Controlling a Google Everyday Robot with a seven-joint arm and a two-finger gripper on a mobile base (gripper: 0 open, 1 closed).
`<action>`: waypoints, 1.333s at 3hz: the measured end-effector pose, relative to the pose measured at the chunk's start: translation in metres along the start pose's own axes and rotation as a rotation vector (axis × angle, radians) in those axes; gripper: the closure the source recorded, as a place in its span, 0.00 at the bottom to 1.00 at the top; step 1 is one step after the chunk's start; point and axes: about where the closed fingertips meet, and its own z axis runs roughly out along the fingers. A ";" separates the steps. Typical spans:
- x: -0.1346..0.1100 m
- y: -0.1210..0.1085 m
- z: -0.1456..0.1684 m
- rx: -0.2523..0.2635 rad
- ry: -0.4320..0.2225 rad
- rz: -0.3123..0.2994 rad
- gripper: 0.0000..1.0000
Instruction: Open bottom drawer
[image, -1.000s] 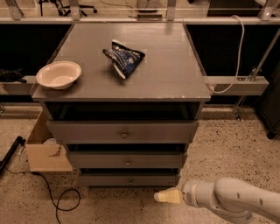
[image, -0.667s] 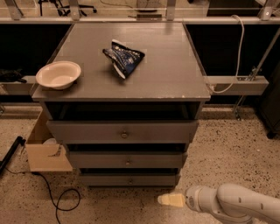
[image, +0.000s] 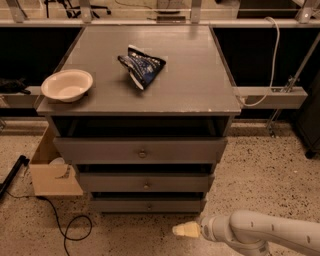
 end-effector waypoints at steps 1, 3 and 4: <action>-0.016 0.013 0.050 -0.035 0.000 -0.154 0.00; -0.018 0.020 0.076 -0.062 -0.004 -0.286 0.00; -0.003 0.018 0.092 -0.077 -0.023 -0.351 0.00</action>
Offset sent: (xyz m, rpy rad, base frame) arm 0.0600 0.0712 -0.0496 -0.0955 -0.2207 0.3500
